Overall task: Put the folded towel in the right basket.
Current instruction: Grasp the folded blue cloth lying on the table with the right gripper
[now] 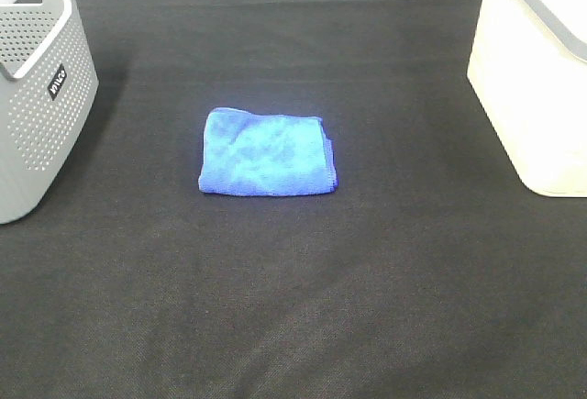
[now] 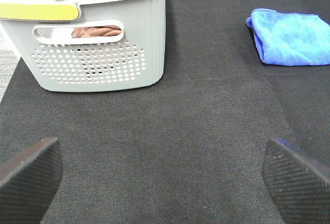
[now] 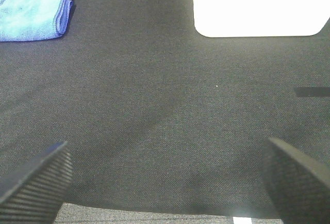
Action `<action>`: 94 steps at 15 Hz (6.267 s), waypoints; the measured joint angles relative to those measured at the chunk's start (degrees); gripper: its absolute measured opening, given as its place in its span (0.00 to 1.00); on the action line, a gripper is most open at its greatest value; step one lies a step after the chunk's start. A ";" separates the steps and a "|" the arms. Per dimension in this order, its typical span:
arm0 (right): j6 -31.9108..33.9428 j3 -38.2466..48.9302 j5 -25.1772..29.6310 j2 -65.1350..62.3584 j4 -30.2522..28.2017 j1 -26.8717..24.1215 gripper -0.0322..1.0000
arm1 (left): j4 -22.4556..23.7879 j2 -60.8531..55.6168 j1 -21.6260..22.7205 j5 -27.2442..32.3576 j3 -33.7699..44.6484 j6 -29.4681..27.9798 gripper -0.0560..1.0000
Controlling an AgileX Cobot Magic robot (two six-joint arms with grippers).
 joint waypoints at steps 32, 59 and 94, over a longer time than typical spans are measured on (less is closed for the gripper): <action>0.00 0.00 0.00 0.00 0.00 0.00 0.97 | 1.38 0.00 -0.52 0.00 0.00 0.00 0.98; -0.17 -23.09 5.39 35.92 -1.55 0.00 0.94 | 0.40 0.00 -0.52 0.00 0.00 0.00 0.98; -9.00 -80.62 -21.37 145.30 43.83 25.10 0.33 | 0.29 0.00 -0.52 0.06 0.00 0.00 0.98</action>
